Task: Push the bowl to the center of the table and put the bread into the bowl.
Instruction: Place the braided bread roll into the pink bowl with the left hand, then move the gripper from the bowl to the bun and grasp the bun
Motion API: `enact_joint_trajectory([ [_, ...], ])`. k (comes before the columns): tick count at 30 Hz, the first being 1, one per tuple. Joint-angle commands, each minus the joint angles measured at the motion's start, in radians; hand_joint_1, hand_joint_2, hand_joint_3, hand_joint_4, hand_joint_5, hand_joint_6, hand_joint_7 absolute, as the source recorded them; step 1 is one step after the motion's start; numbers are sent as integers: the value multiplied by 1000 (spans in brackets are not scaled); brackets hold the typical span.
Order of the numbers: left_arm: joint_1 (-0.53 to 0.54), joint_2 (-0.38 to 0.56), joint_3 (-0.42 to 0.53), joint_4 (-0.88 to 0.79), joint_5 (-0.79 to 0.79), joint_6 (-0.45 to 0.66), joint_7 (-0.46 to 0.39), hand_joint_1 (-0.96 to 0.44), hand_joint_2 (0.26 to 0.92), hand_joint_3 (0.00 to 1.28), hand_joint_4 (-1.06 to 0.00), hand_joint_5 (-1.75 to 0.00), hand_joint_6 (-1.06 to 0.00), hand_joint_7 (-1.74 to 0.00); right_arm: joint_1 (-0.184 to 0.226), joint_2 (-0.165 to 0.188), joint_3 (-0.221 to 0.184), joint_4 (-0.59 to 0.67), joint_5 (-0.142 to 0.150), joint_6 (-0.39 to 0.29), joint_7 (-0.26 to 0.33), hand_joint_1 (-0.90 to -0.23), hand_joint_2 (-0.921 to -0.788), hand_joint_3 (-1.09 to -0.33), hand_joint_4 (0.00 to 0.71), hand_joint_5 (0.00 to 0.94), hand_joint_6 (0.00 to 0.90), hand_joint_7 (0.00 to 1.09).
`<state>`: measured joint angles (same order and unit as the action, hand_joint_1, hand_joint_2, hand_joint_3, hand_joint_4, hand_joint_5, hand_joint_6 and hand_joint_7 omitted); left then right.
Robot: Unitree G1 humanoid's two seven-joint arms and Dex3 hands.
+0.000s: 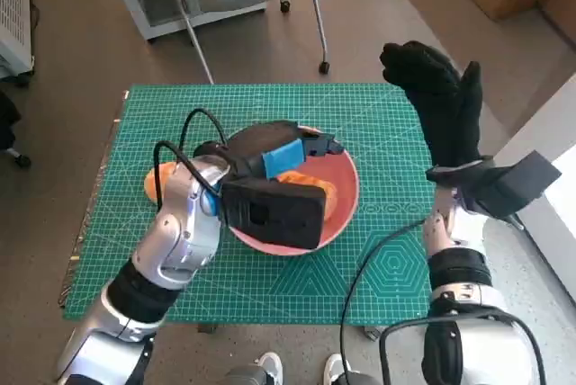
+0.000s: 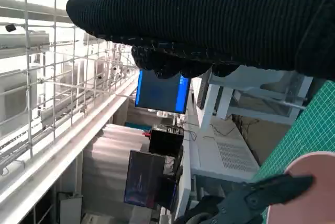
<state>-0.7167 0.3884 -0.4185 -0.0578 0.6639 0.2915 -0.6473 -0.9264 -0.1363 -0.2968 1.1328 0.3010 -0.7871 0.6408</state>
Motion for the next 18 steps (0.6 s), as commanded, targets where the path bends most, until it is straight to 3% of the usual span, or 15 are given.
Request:
enact_joint_trajectory([
  [1,39,57,15,-66,27,-61,35,-310,719,0,0,1,-260,-6,10,1,3,11,-6,17,10,-657,-921,-708,168,0,311,0],
  [11,155,204,119,-290,130,-113,67,-405,714,0,1,1,-279,-11,5,-4,1,18,-4,30,15,-670,-921,-703,167,0,311,0],
  [18,255,274,287,-444,90,-66,9,-148,696,2,-3,-1,-299,-15,-1,-6,-3,18,2,43,17,-669,-921,-703,169,1,313,1],
])
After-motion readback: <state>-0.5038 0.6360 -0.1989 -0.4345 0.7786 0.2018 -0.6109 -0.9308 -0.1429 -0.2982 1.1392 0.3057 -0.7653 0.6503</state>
